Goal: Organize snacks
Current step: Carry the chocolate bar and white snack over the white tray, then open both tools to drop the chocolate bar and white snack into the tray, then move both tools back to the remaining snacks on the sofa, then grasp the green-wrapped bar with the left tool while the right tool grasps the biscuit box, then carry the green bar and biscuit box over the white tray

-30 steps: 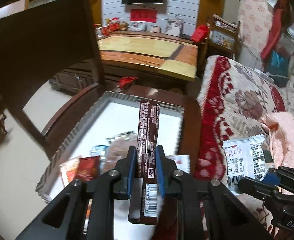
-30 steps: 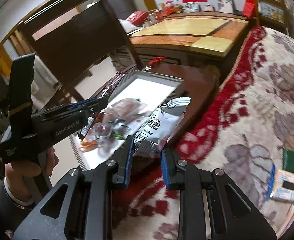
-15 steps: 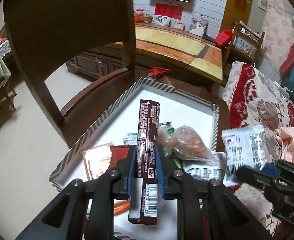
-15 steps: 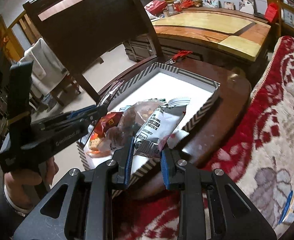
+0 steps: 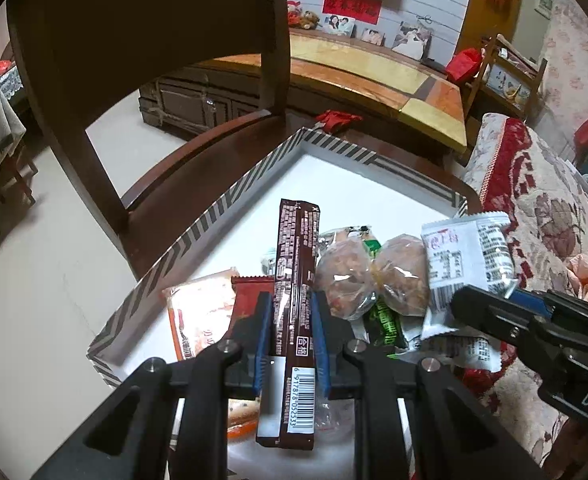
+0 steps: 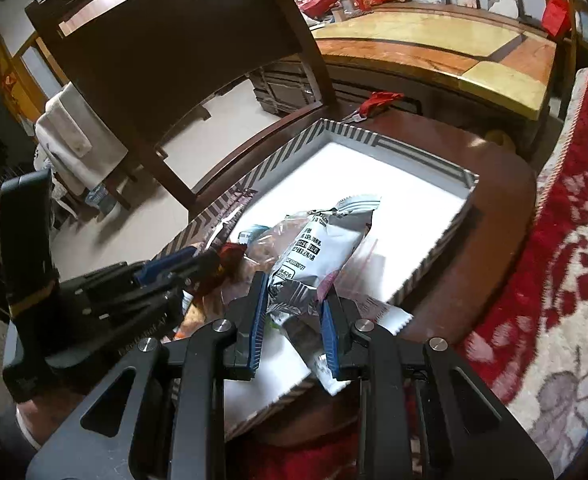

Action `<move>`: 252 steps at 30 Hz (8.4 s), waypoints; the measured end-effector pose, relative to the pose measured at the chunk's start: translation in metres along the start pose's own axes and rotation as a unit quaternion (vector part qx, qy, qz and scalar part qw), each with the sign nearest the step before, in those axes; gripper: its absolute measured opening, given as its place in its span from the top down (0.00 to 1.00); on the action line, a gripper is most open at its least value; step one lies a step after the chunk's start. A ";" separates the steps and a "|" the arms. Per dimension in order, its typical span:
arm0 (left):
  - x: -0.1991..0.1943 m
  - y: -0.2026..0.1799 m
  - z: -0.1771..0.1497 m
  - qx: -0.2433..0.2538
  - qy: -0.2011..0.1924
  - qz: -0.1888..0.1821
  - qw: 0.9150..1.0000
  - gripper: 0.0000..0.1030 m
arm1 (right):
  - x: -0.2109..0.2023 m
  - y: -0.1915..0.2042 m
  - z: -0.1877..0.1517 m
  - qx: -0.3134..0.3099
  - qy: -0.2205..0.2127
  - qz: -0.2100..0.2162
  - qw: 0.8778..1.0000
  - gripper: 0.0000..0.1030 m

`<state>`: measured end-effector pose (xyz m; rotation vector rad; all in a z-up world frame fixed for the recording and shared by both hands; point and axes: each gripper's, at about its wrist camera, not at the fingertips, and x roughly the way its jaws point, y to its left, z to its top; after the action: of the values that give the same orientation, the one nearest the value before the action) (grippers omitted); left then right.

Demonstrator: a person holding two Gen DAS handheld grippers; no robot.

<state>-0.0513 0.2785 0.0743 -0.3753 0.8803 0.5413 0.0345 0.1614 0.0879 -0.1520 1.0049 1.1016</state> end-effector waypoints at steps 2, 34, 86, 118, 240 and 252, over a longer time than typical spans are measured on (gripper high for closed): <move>0.002 0.000 0.001 0.000 0.002 0.003 1.000 0.79 | 0.007 -0.001 0.002 0.005 0.002 0.006 1.000 0.77; -0.004 -0.013 0.007 0.004 -0.022 0.029 0.999 0.35 | 0.009 -0.022 -0.006 0.055 0.040 0.003 0.998 0.54; -0.027 -0.275 -0.064 0.249 0.001 -0.182 0.951 0.13 | -0.209 -0.177 -0.189 0.231 -0.086 -0.187 0.951 0.50; 0.038 -0.376 -0.087 0.355 0.085 -0.183 0.913 0.13 | -0.231 -0.223 -0.231 0.310 -0.086 -0.191 0.927 0.45; -0.005 0.001 -0.010 -0.025 0.002 0.011 1.000 0.55 | 0.016 0.002 0.006 -0.022 0.032 -0.076 0.996 0.46; 0.004 0.013 -0.006 -0.051 0.005 0.029 0.998 0.45 | 0.048 0.003 0.016 -0.014 0.044 -0.067 0.997 0.45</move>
<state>-0.0612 0.2871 0.0663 -0.4473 0.8772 0.6401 0.0460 0.2040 0.0622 -0.2895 1.0424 0.9933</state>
